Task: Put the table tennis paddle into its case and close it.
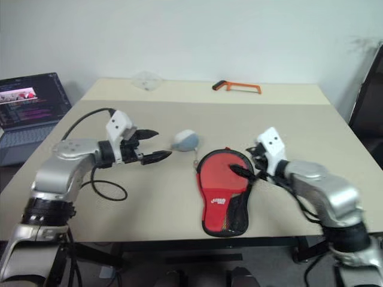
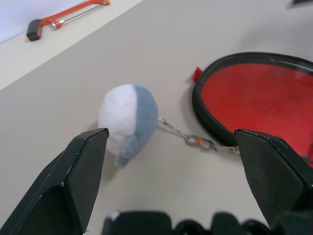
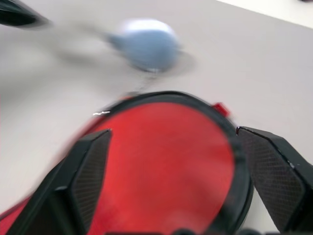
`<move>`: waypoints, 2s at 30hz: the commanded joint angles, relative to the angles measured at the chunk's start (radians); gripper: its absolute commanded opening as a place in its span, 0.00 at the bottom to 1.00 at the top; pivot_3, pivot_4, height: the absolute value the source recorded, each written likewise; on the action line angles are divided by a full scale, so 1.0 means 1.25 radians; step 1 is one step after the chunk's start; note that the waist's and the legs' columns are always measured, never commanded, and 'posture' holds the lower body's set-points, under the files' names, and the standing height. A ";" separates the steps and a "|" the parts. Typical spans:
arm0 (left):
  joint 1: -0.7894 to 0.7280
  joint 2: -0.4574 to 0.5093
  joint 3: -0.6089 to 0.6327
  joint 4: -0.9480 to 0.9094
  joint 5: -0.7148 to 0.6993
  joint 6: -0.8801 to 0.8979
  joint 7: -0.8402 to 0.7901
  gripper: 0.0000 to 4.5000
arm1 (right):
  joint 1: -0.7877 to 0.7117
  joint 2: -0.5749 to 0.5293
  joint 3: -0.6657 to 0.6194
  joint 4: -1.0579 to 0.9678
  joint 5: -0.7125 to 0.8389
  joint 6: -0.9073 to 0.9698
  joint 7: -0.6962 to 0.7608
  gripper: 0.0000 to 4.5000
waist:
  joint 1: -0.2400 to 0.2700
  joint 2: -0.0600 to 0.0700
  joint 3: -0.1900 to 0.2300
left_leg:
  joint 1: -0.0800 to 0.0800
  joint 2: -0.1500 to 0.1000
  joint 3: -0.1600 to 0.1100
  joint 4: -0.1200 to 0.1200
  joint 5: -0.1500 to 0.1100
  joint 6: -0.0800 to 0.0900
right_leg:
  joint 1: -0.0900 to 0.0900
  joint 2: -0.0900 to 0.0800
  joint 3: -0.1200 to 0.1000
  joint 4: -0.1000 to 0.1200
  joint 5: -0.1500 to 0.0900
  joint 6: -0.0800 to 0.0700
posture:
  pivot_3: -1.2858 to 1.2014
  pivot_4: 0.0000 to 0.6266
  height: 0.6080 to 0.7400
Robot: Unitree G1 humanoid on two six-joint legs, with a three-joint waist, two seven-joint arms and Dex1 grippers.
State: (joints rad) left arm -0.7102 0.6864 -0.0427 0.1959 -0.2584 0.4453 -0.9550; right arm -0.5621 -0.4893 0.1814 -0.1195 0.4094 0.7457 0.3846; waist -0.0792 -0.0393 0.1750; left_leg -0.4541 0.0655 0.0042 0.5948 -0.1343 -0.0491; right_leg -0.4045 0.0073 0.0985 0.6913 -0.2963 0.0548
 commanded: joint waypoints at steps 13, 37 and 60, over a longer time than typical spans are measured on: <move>-0.204 -0.171 -0.092 0.364 0.161 -0.163 0.074 1.00 | 0.051 0.231 0.028 0.261 -0.136 -0.032 -0.045 0.99 | 0.019 -0.002 -0.003 | 0.003 0.000 -0.001 0.001 0.000 0.000 | 0.002 0.000 -0.001 0.004 0.000 0.000 | 0.52 0.24 1.00; -0.447 -0.395 -0.155 0.904 0.431 -0.329 0.473 0.41 | 0.066 0.273 0.021 0.205 -0.209 0.070 -0.066 1.00 | 0.018 -0.005 -0.006 | 0.014 0.000 -0.001 0.003 0.000 -0.001 | 0.014 0.000 -0.001 0.002 0.000 0.000 | 0.52 0.24 1.00; -0.558 -0.561 -0.351 0.960 0.752 -0.469 0.889 0.01 | 0.201 0.313 0.093 -0.050 -0.226 0.231 -0.097 1.00 | 0.021 -0.005 -0.006 | 0.009 0.000 -0.001 -0.002 -0.004 -0.006 | 0.012 0.000 -0.001 -0.009 -0.001 0.002 | 0.52 0.24 1.00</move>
State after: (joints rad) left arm -1.3463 -0.0016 -0.4700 1.4213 0.6610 -0.1172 0.1109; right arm -0.3738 -0.0997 0.2572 -0.2355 0.1173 0.9316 0.2597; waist -0.0535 -0.0455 0.1677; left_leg -0.4426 0.0650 0.0030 0.5922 -0.1391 -0.0567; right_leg -0.3893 0.0071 0.0975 0.6801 -0.2971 0.0567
